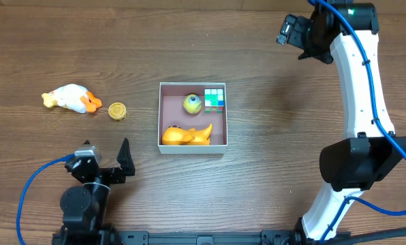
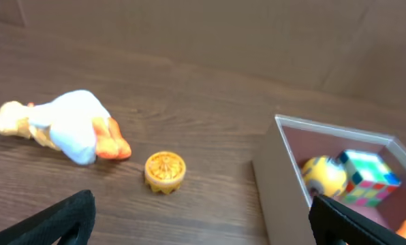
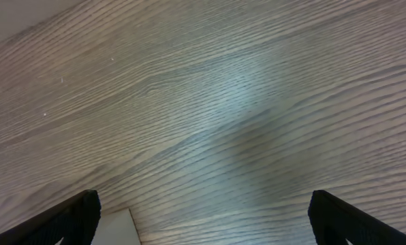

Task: Pack container
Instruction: 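Move the left gripper over the yellow toy wheel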

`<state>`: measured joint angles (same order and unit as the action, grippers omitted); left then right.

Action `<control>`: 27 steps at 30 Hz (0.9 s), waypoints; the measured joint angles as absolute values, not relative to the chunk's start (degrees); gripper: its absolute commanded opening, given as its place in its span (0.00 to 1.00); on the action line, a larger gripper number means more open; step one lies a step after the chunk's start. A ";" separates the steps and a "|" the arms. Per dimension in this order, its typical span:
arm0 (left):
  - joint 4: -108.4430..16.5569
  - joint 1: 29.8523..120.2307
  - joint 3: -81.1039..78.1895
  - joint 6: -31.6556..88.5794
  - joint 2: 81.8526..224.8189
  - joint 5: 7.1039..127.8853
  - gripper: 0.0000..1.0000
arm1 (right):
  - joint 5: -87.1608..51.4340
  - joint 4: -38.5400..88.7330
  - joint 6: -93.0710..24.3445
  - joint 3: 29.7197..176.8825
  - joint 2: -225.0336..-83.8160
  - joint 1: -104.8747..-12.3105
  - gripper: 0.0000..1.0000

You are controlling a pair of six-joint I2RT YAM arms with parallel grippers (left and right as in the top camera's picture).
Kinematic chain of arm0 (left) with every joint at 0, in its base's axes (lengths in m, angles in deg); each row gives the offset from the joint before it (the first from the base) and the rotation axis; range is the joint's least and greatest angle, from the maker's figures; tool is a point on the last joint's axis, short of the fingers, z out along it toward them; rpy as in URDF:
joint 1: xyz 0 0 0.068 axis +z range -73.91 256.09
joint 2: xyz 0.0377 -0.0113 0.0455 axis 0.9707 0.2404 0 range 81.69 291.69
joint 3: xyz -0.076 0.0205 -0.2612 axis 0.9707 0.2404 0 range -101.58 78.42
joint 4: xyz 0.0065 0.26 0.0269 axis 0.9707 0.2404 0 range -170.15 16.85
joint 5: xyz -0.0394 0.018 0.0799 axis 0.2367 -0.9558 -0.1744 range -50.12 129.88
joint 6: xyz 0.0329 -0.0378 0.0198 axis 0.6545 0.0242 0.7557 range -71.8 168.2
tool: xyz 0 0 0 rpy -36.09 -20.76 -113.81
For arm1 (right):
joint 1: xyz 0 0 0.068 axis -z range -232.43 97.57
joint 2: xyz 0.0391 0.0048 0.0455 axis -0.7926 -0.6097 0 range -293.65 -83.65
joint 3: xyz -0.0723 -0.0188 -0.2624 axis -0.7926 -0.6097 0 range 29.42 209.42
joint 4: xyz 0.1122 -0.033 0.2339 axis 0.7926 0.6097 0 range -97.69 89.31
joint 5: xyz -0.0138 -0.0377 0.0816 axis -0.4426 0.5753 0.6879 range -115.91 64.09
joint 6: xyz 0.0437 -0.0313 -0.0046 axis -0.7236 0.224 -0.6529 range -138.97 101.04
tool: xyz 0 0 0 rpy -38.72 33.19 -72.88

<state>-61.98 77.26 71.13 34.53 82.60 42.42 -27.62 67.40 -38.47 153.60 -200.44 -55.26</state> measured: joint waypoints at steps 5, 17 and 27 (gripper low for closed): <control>-53.98 77.26 53.95 31.73 92.52 38.71 1.00 | -27.60 67.40 -38.52 153.63 -200.44 -55.26 1.00; -15.24 77.26 8.92 33.85 149.59 38.91 1.00 | -27.45 67.34 -38.52 153.63 -200.44 -55.24 1.00; -17.06 77.26 4.18 36.78 169.15 44.54 1.00 | -27.36 67.34 -38.54 153.63 -200.44 -55.26 1.00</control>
